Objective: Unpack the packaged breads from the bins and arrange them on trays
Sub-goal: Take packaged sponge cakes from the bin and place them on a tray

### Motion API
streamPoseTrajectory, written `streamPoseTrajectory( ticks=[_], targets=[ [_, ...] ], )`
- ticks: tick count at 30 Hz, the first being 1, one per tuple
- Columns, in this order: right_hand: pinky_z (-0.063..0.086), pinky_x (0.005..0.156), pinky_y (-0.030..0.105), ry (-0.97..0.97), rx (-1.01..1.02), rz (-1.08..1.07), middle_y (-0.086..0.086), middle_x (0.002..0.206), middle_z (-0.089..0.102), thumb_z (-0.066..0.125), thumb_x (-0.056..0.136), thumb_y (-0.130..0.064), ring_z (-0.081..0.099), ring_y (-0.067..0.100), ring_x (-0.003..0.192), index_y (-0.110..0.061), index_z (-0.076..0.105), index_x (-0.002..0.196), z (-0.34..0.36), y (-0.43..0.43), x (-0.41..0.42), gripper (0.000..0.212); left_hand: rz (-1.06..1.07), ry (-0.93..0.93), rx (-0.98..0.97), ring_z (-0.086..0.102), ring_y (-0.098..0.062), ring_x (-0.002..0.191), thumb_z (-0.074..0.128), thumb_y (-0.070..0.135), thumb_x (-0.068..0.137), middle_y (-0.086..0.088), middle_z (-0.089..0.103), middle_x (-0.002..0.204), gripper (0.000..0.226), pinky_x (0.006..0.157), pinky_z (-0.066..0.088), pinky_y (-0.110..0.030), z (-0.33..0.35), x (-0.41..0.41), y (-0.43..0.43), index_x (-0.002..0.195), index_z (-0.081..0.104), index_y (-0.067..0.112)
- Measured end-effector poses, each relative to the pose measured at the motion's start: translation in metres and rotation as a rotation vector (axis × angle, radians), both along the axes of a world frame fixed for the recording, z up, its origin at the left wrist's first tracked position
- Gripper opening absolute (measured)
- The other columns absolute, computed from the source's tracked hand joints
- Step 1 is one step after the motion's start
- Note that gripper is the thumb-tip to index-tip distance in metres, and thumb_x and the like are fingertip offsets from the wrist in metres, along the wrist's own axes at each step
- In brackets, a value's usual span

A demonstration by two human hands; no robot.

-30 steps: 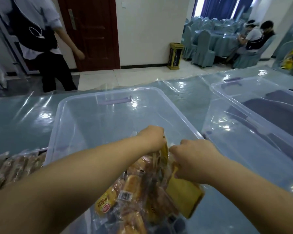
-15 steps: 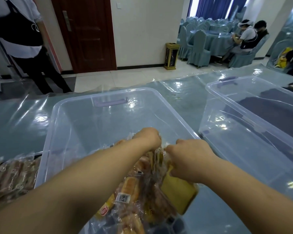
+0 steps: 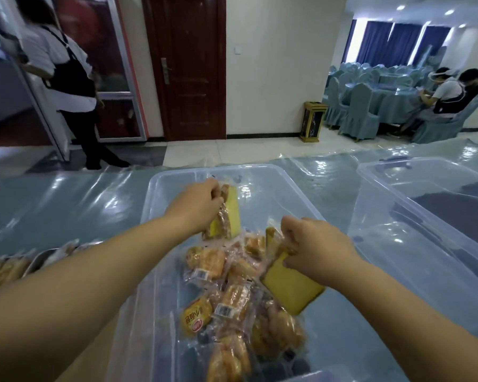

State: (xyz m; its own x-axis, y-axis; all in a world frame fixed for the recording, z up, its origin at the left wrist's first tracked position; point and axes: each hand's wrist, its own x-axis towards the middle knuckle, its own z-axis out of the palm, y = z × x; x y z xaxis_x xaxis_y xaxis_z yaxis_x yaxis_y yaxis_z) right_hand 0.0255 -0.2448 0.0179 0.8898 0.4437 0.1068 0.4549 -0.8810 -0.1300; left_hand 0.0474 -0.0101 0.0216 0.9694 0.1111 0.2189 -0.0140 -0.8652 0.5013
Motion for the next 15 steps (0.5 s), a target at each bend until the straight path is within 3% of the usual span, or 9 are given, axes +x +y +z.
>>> streamPoseTrajectory(
  ticks=[5,8,11,13,15],
  targets=[
    [0.042,0.053,0.032,0.028,0.185,-0.018,-0.007,0.078,0.051,0.07,0.069,-0.025,0.049,0.012,0.065,-0.032,0.03,0.091,0.007,0.014,-0.018,0.046,0.051,-0.156,-0.086,0.049,-0.014,0.063,0.048,0.022,0.092,0.003,0.053,0.07,0.013,0.052,0.033,-0.03,0.015,-0.06,0.026,0.078,0.048,0.022],
    [0.051,0.064,0.036,0.039,0.346,-0.028,-0.008,0.085,0.053,0.074,0.071,-0.024,0.055,0.014,0.076,-0.029,0.036,0.11,0.014,0.03,-0.028,0.055,0.091,-0.262,-0.145,0.05,-0.009,0.064,0.048,0.026,0.092,0.006,0.053,0.072,0.014,0.054,0.035,-0.031,0.023,-0.091,0.039,0.077,0.047,0.027],
    [0.045,0.071,0.031,-0.003,0.423,-0.008,-0.009,0.098,0.051,0.073,0.074,-0.026,0.053,0.017,0.09,-0.026,0.041,0.129,0.025,0.051,-0.039,0.064,0.102,-0.352,-0.247,0.053,-0.016,0.06,0.047,0.028,0.092,0.001,0.055,0.07,0.015,0.055,0.044,-0.039,0.035,-0.121,0.054,0.077,0.046,0.03],
    [0.039,0.068,0.029,-0.102,0.469,0.045,-0.007,0.101,0.051,0.073,0.074,-0.028,0.05,0.016,0.088,-0.024,0.052,0.122,0.035,0.068,-0.047,0.052,0.121,-0.386,-0.287,0.057,-0.022,0.061,0.047,0.032,0.093,-0.002,0.058,0.071,0.012,0.058,0.049,-0.045,0.044,-0.143,0.068,0.081,0.047,0.032],
    [0.036,0.063,0.025,-0.186,0.541,0.099,-0.011,0.093,0.049,0.075,0.072,-0.029,0.05,0.013,0.084,-0.025,0.059,0.108,0.046,0.087,-0.06,0.04,0.155,-0.435,-0.296,0.058,-0.014,0.058,0.047,0.033,0.093,0.003,0.06,0.069,0.009,0.059,0.051,-0.043,0.051,-0.165,0.085,0.084,0.049,0.034]
  ],
)
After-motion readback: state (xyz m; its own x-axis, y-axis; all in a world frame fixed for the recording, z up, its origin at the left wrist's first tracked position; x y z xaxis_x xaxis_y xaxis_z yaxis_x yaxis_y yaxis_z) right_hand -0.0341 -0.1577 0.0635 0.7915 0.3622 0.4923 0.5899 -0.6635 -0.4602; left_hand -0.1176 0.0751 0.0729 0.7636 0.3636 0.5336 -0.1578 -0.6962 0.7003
